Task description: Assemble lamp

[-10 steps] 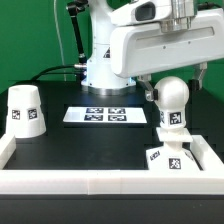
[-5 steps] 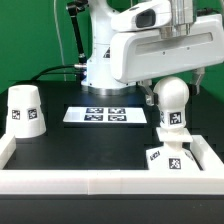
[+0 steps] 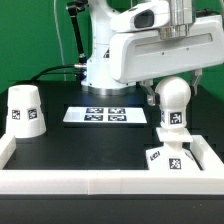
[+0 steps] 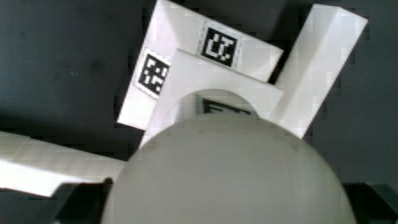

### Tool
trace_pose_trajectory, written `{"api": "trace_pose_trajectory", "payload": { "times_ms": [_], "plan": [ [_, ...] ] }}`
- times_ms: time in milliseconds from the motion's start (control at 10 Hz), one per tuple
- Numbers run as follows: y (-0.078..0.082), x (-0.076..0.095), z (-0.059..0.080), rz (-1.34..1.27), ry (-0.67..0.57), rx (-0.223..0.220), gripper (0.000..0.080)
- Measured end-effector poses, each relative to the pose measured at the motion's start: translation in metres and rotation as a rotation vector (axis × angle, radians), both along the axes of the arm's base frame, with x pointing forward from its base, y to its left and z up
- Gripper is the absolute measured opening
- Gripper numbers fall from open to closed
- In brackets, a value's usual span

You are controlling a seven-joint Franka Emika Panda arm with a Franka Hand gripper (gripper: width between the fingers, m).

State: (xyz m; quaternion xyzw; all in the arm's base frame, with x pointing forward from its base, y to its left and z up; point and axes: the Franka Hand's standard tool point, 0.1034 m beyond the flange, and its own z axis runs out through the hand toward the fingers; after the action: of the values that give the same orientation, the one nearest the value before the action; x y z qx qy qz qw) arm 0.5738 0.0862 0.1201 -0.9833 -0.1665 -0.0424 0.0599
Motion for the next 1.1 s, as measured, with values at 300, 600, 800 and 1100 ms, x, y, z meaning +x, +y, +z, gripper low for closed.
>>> {"api": "trace_pose_trajectory", "payload": {
  "times_ms": [300, 600, 800, 1100],
  "plan": [
    [0.0102, -0.0013, -0.0003, -0.396, 0.054, 0.030, 0.0579],
    [0.0100, 0.0003, -0.0008, -0.686, 0.097, 0.055, 0.0580],
    [0.0109, 0.0004, -0.0008, -0.831, 0.118, 0.069, 0.0580],
    [0.0124, 0.0002, -0.0007, -1.022, 0.153, 0.093, 0.0580]
  ]
}}
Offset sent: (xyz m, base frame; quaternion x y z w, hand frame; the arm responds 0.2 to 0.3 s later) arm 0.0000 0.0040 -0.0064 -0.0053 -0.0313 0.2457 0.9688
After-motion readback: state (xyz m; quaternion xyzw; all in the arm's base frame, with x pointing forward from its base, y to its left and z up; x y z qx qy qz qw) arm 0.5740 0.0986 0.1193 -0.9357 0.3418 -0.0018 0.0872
